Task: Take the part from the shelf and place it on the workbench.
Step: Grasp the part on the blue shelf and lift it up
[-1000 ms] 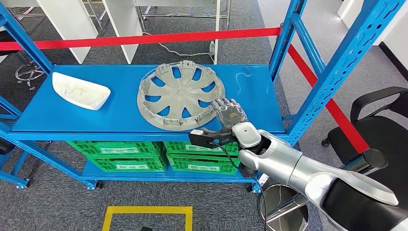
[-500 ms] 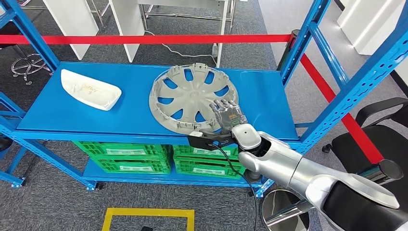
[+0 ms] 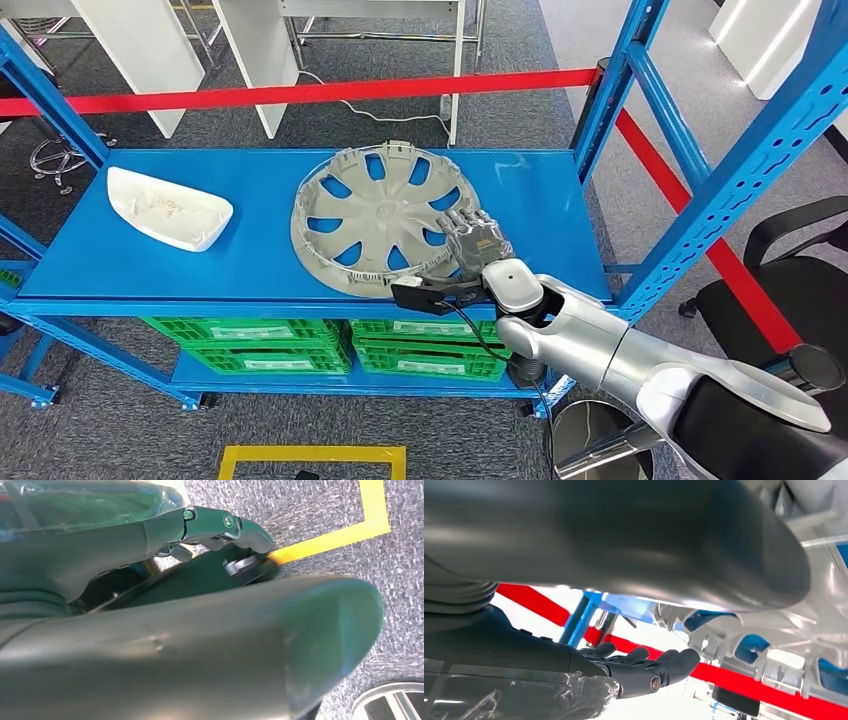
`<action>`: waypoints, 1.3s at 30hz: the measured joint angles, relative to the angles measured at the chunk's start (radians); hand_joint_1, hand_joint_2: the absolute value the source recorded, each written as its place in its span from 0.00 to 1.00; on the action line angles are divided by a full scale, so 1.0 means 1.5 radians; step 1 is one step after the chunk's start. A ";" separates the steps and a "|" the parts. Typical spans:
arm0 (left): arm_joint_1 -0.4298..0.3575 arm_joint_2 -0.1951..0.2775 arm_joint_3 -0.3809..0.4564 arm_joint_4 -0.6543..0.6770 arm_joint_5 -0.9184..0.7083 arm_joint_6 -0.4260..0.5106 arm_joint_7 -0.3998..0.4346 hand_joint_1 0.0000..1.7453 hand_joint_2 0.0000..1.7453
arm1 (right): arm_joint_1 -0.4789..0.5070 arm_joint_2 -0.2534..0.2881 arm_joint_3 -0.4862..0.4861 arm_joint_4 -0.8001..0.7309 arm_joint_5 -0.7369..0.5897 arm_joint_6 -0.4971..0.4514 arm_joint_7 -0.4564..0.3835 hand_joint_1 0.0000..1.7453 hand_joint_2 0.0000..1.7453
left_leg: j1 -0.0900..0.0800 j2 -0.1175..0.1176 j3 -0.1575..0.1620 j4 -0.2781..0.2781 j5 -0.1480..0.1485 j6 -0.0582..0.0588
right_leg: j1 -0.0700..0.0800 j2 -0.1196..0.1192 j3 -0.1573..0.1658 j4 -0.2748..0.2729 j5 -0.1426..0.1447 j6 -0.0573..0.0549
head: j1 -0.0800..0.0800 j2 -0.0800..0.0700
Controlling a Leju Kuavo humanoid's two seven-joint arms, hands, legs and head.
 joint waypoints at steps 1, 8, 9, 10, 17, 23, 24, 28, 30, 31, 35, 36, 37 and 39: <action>0.001 0.000 0.000 0.000 0.000 0.000 0.000 0.00 0.00 | 0.002 0.000 0.000 0.000 0.000 0.000 0.000 0.00 0.00 | 0.001 0.000 -0.015 0.020 0.003 -0.001 | 0.000 0.000 0.003 0.000 -0.003 0.000 | 0.000 0.000; 0.001 0.001 0.000 0.000 0.000 0.002 0.001 0.00 0.00 | 0.005 0.000 0.001 -0.004 0.005 0.006 -0.001 0.00 0.00 | -0.002 -0.001 0.045 -0.153 0.105 0.013 | 0.004 0.003 0.020 0.006 -0.023 0.011 | 0.001 0.000; 0.002 0.001 0.000 0.000 -0.001 0.001 0.001 0.00 0.00 | 0.005 -0.001 0.001 -0.004 0.005 0.007 -0.003 0.00 0.25 | -0.002 -0.002 0.047 -0.157 0.100 0.014 | 0.004 0.003 0.018 0.007 -0.023 0.011 | 0.002 0.000; 0.003 0.001 0.000 0.000 -0.002 0.001 0.001 0.00 0.00 | 0.006 0.000 0.001 -0.005 0.004 0.008 -0.005 0.00 0.50 | -0.001 -0.003 0.048 -0.159 0.098 0.013 | 0.005 0.002 0.017 0.007 -0.024 0.010 | 0.003 0.000; 0.000 0.001 0.000 0.000 -0.011 0.000 0.002 0.00 0.00 | 0.008 0.004 -0.001 -0.010 -0.057 0.005 -0.037 0.00 1.00 | -0.003 -0.004 0.048 -0.158 0.095 0.020 | 0.005 0.001 0.022 -0.002 -0.023 0.015 | 0.006 0.000; -0.003 0.002 0.000 0.000 -0.023 0.001 0.007 0.00 0.00 | 0.009 0.014 -0.002 -0.016 -0.097 -0.021 -0.051 0.00 1.00 | -0.003 -0.004 0.049 -0.158 0.095 0.020 | 0.004 0.001 0.022 -0.003 -0.023 0.019 | 0.005 0.000; -0.004 0.002 0.000 0.000 -0.025 0.002 0.008 0.00 0.00 | 0.009 0.017 -0.002 -0.017 -0.100 -0.024 -0.052 0.00 1.00 | -0.003 -0.004 0.049 -0.158 0.095 0.020 | 0.005 0.001 0.022 -0.003 -0.023 0.020 | 0.005 0.000; -0.009 0.006 0.000 0.000 -0.034 0.004 0.012 0.00 0.00 | 0.009 0.025 -0.002 -0.017 -0.113 -0.039 -0.059 0.00 1.00 | -0.002 -0.004 0.050 -0.159 0.096 0.019 | 0.005 0.001 0.022 -0.002 -0.023 0.019 | 0.005 0.000; -0.014 0.010 0.000 0.000 -0.041 0.008 0.015 0.00 0.00 | 0.009 0.029 -0.002 -0.017 -0.118 -0.048 -0.063 0.00 1.00 | -0.002 -0.004 0.050 -0.160 0.096 0.019 | 0.005 0.001 0.022 -0.002 -0.023 0.019 | 0.005 0.000; -0.017 0.011 0.000 -0.001 -0.044 0.011 0.017 0.00 0.00 | 0.009 0.031 -0.002 -0.017 -0.120 -0.052 -0.064 0.00 1.00 | -0.001 -0.004 0.051 -0.160 0.096 0.019 | 0.005 0.001 0.022 -0.002 -0.023 0.019 | 0.005 0.000; -0.027 0.019 0.000 -0.001 -0.057 0.018 0.024 0.00 0.00 | 0.009 0.038 -0.005 -0.015 -0.134 -0.062 -0.070 0.00 1.00 | -0.001 -0.004 0.051 -0.161 0.097 0.018 | 0.006 0.001 0.022 -0.001 -0.023 0.019 | 0.005 0.000; -0.029 0.022 0.000 -0.002 -0.059 0.020 0.027 0.00 0.00 | 0.009 0.039 -0.005 -0.014 -0.137 -0.064 -0.071 0.00 1.00 | -0.001 -0.004 0.051 -0.161 0.097 0.018 | 0.006 0.001 0.022 -0.001 -0.023 0.019 | 0.005 0.000; -0.031 0.024 0.000 -0.003 -0.062 0.023 0.029 0.00 0.00 | 0.010 0.040 -0.006 -0.013 -0.141 -0.065 -0.072 0.00 1.00 | -0.001 -0.004 0.051 -0.161 0.097 0.018 | 0.006 0.001 0.022 -0.001 -0.023 0.019 | 0.005 0.000; -0.034 0.030 0.000 -0.006 -0.067 0.027 0.032 0.00 0.00 | 0.010 0.042 -0.007 -0.010 -0.148 -0.067 -0.073 0.00 1.00 | -0.001 -0.004 0.051 -0.162 0.097 0.018 | 0.006 0.001 0.022 -0.001 -0.023 0.019 | 0.005 0.000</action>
